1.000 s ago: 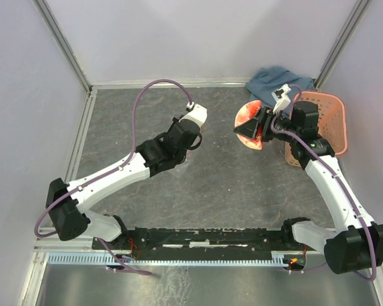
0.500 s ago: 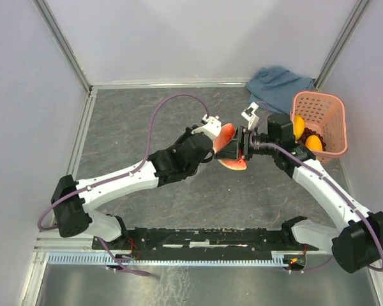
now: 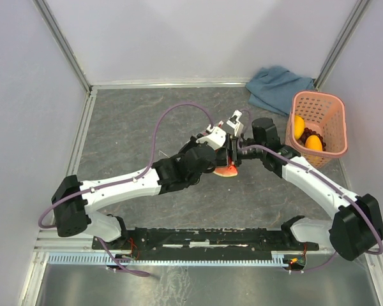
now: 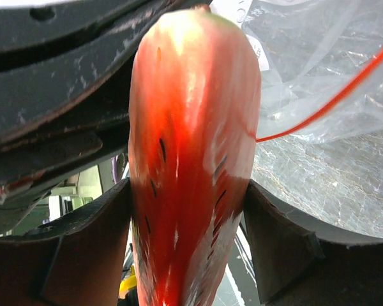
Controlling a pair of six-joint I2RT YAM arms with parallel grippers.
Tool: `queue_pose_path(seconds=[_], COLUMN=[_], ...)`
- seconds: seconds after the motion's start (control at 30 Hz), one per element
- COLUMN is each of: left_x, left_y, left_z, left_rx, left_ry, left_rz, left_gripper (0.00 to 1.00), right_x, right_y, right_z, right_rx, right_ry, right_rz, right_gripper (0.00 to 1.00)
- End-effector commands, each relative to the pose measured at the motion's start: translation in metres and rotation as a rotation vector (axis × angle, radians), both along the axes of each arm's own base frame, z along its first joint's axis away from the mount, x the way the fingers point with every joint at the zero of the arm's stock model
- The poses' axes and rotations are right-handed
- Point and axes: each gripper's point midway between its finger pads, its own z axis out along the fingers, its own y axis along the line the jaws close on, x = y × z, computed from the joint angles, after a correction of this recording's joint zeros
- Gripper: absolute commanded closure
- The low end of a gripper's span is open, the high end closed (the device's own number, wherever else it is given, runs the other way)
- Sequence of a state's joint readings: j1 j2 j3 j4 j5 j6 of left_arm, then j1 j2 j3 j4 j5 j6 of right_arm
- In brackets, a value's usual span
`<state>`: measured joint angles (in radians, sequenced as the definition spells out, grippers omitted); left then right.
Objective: Place the food in the zip-top bag and seal the zipper
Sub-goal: Place the fake fruit in the zipper food storage bag.
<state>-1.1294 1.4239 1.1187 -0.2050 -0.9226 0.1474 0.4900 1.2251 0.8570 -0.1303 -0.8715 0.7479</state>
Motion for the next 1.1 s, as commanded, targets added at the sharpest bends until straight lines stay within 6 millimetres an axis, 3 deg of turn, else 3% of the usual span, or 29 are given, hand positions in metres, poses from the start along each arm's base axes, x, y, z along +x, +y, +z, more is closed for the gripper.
queue_pose_path(seconds=[0.0, 0.27, 0.7, 0.87, 1.07], left_x=[-0.008, -0.024, -0.041, -0.044, -0.056], left_y=[-0.006, -0.010, -0.044, -0.042, -0.047], left_z=[0.028, 0.031, 0.008, 0.007, 0.009], left_rx=[-0.196, -0.282, -0.356, -0.410, -0.515], left_ry=[-0.049, -0.014, 0.096, 0.113, 0.172], left_rz=[-0.014, -0.113, -0.230, -0.213, -0.241], left_gripper=[0.97, 0.97, 0.97, 0.97, 0.97], right_x=[0.007, 0.019, 0.029, 0.037, 0.059], right_y=[0.005, 0.003, 0.011, 0.012, -0.007], right_z=[-0.008, -0.036, -0.029, -0.025, -0.044], right_rx=[0.001, -0.084, -0.051, -0.029, -0.168], right_ry=[-0.006, 0.029, 0.015, 0.001, -0.031], right_rz=[0.001, -0.044, -0.039, -0.095, -0.265], right_gripper=[0.57, 0.57, 0.57, 0.57, 0.57])
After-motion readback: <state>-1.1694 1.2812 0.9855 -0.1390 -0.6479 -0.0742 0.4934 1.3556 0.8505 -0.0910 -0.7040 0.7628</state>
